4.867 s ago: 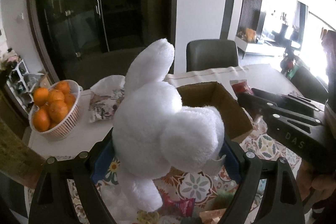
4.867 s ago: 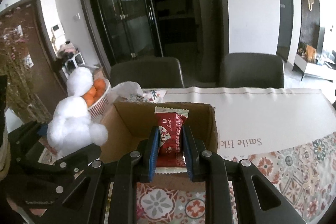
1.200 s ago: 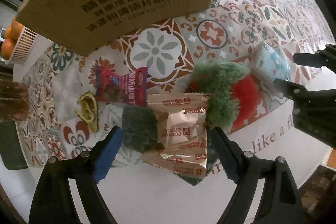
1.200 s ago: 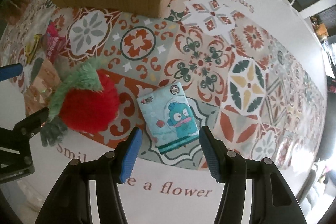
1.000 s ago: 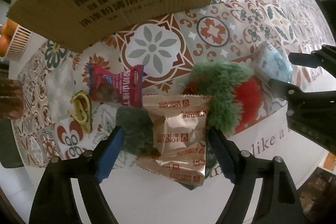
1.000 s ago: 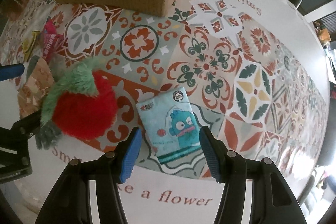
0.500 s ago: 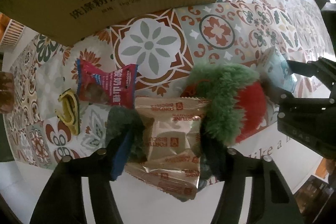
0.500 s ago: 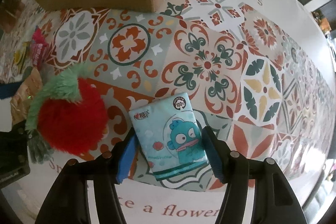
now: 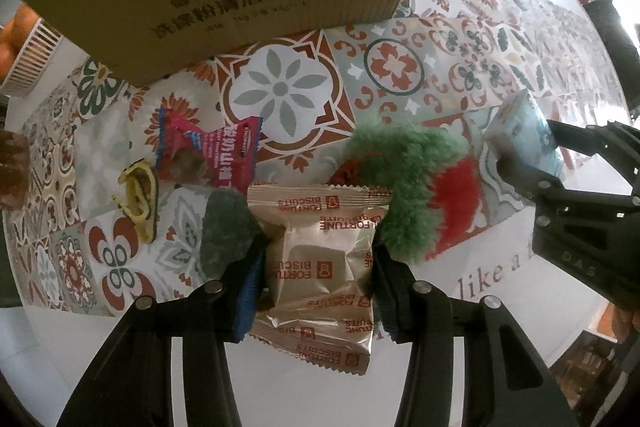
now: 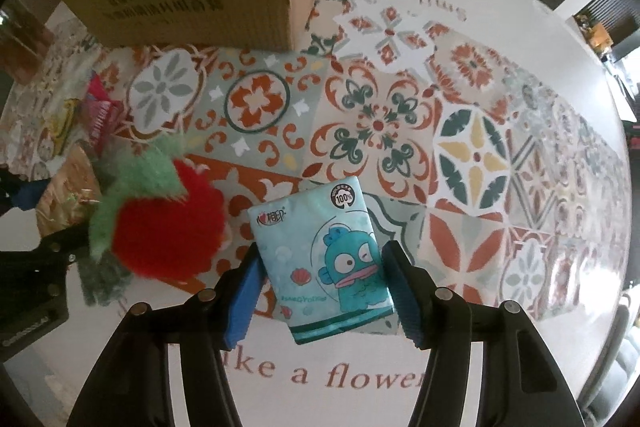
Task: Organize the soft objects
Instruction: 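Grasp the gold biscuit packet with left tool while right tool grasps tissue pack, then carry the biscuit packet and tissue pack into the box and release both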
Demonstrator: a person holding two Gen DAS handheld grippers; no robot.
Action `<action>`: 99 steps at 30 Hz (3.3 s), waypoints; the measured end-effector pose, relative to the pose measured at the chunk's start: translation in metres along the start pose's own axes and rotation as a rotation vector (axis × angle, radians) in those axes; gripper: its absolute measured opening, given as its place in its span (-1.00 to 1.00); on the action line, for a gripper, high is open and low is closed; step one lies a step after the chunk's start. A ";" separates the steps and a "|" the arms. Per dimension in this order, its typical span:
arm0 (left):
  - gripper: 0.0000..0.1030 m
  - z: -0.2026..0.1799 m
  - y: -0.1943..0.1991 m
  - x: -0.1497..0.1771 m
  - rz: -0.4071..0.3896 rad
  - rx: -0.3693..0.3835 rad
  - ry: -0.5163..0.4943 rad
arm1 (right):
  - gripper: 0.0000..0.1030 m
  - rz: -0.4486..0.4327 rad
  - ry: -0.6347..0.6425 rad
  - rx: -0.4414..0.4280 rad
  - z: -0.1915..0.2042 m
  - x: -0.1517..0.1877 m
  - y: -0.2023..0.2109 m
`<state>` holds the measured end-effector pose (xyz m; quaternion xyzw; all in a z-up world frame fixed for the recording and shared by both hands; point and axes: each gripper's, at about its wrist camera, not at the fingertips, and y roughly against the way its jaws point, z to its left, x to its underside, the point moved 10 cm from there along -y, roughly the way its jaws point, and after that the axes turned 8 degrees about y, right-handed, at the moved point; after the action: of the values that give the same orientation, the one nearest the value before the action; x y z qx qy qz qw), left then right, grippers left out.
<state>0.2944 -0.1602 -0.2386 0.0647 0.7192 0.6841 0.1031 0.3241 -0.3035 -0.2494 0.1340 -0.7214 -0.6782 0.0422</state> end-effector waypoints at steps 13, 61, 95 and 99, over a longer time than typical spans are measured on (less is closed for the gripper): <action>-0.07 0.013 0.060 -0.005 -0.112 0.034 0.019 | 0.17 -0.102 0.012 -0.002 0.026 -0.006 0.063; -0.07 0.079 0.195 -0.130 -0.472 0.054 0.058 | 0.17 -0.436 -0.086 -0.082 0.029 -0.167 0.171; 0.34 0.097 0.130 -0.218 -0.425 0.019 0.061 | 0.27 -0.359 -0.160 -0.101 0.007 -0.237 0.101; 0.35 0.098 0.132 -0.209 -0.426 0.011 0.064 | 0.27 -0.368 -0.135 -0.074 0.011 -0.231 0.107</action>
<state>0.5145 -0.1064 -0.0982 -0.1097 0.7232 0.6447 0.2221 0.5289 -0.2306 -0.1163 0.2161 -0.6605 -0.7080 -0.1259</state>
